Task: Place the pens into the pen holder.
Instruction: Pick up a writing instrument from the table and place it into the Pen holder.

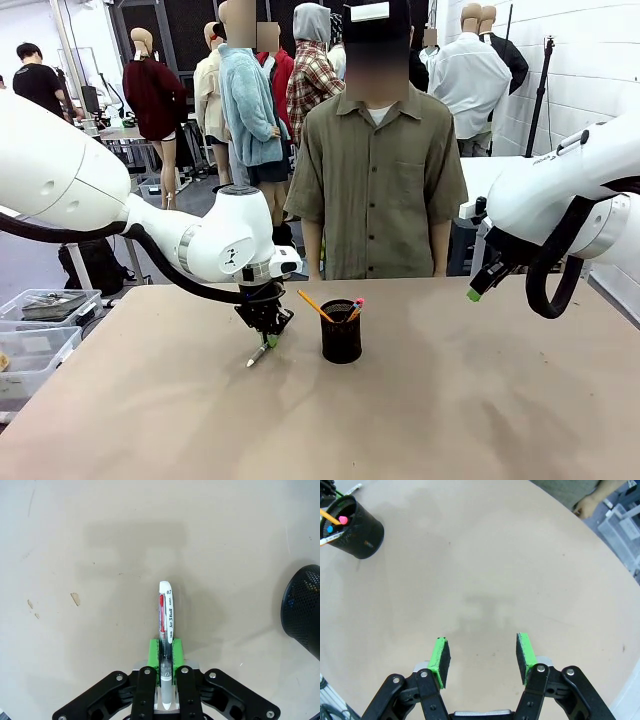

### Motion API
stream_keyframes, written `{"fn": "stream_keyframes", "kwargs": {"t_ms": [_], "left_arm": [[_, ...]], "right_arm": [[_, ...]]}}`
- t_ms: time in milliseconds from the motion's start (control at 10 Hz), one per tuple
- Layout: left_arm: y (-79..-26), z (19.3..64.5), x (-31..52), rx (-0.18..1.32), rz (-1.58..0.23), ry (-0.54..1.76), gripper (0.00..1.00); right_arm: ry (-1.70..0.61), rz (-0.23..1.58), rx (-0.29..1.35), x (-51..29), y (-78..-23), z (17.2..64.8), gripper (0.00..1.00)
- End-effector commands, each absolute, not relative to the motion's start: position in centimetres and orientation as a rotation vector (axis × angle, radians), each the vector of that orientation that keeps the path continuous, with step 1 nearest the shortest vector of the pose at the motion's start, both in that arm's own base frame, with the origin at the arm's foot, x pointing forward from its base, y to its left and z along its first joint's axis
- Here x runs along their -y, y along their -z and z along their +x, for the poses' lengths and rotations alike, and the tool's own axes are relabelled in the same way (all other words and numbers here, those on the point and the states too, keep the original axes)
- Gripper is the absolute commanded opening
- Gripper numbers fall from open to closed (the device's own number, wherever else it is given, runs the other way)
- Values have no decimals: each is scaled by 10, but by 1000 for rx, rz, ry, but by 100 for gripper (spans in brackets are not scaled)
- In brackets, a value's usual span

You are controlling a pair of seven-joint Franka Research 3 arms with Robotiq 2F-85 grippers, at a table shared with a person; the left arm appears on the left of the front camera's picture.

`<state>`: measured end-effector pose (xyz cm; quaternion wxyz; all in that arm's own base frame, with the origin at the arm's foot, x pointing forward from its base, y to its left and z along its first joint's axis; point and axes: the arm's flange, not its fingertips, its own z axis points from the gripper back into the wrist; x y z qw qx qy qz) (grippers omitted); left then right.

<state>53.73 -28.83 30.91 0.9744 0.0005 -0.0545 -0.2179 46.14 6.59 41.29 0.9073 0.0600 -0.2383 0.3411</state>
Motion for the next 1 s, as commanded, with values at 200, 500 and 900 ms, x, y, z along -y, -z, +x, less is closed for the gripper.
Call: {"fn": "stream_keyframes", "kwargs": {"t_ms": [200, 500, 900], "left_arm": [[-328, 529, 275, 141, -85, 468, 0], [-361, 514, 248, 308, -219, 521, 0], [-403, 495, 213, 663, -400, 689, 0]], "right_arm": [[-714, 131, 513, -63, -407, 461, 67], [-714, 131, 513, -63, -407, 461, 67], [-714, 131, 513, -63, -407, 461, 67]]}}
